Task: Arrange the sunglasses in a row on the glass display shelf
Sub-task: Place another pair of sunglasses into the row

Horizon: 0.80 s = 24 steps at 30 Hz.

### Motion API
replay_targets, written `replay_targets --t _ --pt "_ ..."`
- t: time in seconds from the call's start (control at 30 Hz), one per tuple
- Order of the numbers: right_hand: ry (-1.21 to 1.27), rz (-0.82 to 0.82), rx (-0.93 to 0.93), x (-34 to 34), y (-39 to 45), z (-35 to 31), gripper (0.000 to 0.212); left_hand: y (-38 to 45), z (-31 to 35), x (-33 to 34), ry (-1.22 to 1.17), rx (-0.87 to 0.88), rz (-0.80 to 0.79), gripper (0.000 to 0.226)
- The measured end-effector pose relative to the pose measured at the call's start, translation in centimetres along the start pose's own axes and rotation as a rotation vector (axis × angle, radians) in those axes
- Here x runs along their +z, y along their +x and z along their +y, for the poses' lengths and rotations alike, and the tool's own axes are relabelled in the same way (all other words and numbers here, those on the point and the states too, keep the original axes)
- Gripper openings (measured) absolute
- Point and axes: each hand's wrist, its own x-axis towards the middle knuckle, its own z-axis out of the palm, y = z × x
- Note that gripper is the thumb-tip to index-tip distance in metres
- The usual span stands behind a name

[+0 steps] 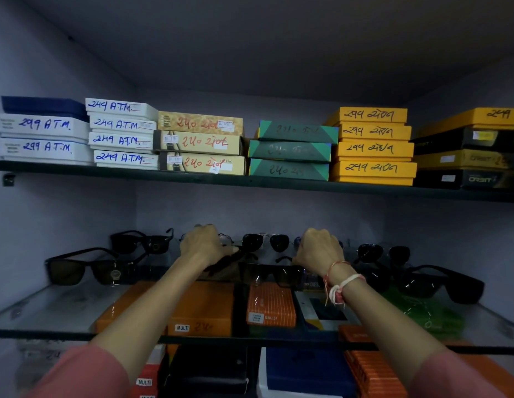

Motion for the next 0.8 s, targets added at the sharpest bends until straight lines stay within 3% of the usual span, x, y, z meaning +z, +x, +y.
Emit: replay_targets --t 0.17,0.33,0.53,0.67,0.8 --pt "-0.025 0.02 0.015 0.1 -0.1 -0.2 0.026 0.3 -2.0 0.4 -0.041 -0.052 -0.175 0.048" --pt "0.002 0.105 -0.003 0.4 0.3 -0.9 0.041 -0.2 -3.5 -0.4 -0.163 -0.066 0.042 0.028" --pt "0.28 0.188 -0.157 -0.4 1.0 -4.4 0.025 -1.9 -5.8 -3.3 -0.249 0.248 0.328 0.022" --pt "0.467 -0.023 -0.197 -0.7 1.1 -6.2 0.031 -3.6 -6.9 -4.2 -0.256 0.425 0.324 0.021" --pt "0.59 -0.22 -0.105 -0.1 0.7 -6.6 0.031 -4.5 -8.3 -4.2 -0.275 0.498 0.306 0.018"
